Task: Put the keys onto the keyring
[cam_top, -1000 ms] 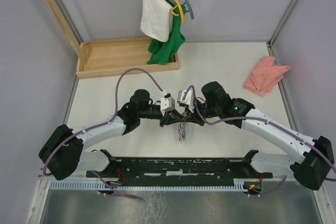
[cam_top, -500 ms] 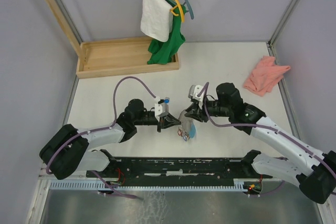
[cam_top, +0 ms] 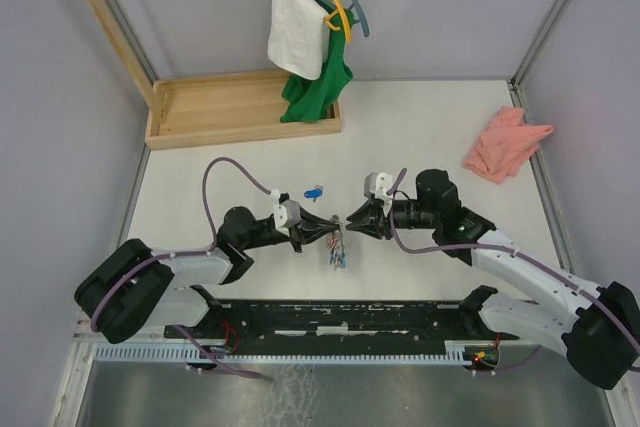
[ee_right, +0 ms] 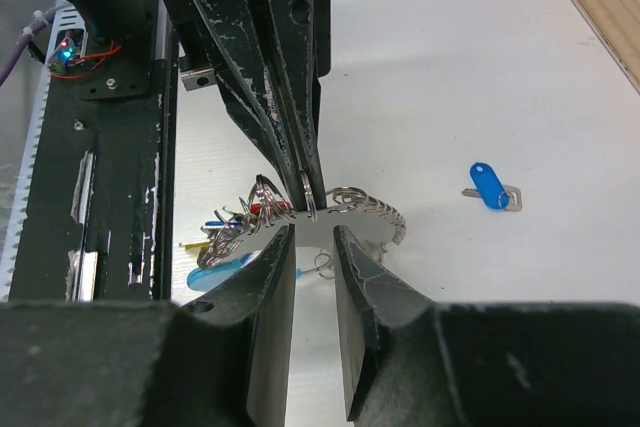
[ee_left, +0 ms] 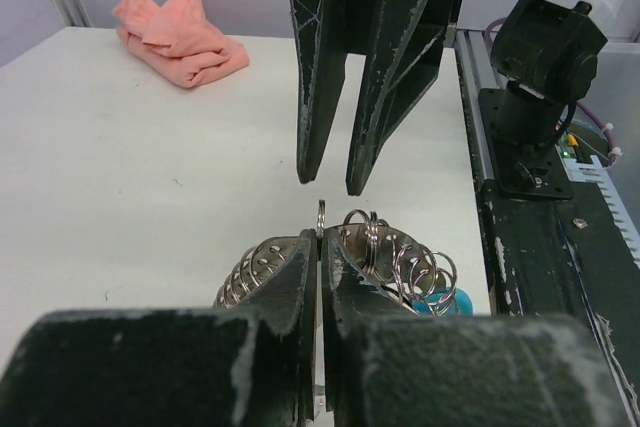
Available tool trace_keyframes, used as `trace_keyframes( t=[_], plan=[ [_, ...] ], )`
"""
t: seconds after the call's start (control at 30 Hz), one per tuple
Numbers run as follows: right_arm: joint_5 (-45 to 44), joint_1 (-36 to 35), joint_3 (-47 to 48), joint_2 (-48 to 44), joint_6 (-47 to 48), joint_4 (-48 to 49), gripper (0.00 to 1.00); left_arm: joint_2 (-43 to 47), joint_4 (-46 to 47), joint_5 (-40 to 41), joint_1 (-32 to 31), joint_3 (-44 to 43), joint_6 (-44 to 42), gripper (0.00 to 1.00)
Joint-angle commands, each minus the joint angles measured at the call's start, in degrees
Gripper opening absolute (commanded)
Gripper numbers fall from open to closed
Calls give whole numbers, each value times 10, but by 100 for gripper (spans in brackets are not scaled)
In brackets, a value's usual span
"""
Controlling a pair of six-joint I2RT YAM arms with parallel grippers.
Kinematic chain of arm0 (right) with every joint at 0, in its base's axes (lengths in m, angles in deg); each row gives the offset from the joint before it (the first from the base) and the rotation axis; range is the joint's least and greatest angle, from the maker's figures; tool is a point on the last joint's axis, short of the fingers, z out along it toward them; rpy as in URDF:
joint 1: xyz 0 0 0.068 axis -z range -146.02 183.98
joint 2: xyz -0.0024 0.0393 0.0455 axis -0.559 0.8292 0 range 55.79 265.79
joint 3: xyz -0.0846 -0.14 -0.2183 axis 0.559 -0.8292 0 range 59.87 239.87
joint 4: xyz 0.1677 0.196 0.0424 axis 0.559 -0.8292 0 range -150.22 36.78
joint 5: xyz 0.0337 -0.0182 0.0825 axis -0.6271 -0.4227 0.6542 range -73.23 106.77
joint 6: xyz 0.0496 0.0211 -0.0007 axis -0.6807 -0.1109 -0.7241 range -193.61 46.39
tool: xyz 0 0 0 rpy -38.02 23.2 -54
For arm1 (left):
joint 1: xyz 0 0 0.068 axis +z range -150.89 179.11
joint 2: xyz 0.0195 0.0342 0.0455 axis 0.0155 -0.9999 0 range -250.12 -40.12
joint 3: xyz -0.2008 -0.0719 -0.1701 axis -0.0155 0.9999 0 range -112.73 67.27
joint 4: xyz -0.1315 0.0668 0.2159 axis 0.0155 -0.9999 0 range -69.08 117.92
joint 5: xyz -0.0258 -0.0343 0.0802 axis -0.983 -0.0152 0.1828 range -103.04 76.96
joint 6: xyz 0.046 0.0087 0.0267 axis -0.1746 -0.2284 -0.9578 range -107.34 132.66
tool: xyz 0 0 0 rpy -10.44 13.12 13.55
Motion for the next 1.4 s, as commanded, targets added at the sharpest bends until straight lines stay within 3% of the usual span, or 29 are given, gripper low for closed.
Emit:
trace_keyframes(
  t=[0.0,0.47,0.63,0.7,0.93,1.1,1.37],
  plan=[
    [44,2,-2,18,1,66,28,16,86,8,3,-2,21,3],
    [67,2,0,49,-12,105,17,3,93,-18,3,-8,31,3],
    [66,2,11,62,-20,95,2,-1,97,-30,2,-12,37,3],
    [65,2,25,66,-23,75,1,-1,82,-32,2,-14,31,5],
    [5,-13,89,67,1,-67,1,35,-72,-21,2,-34,-39,28],
    [-56,-53,165,94,49,-220,1,58,-165,-23,3,-57,-82,34],
    [-145,-116,295,165,127,-416,1,72,-230,-51,2,-69,-108,40]
  ],
)
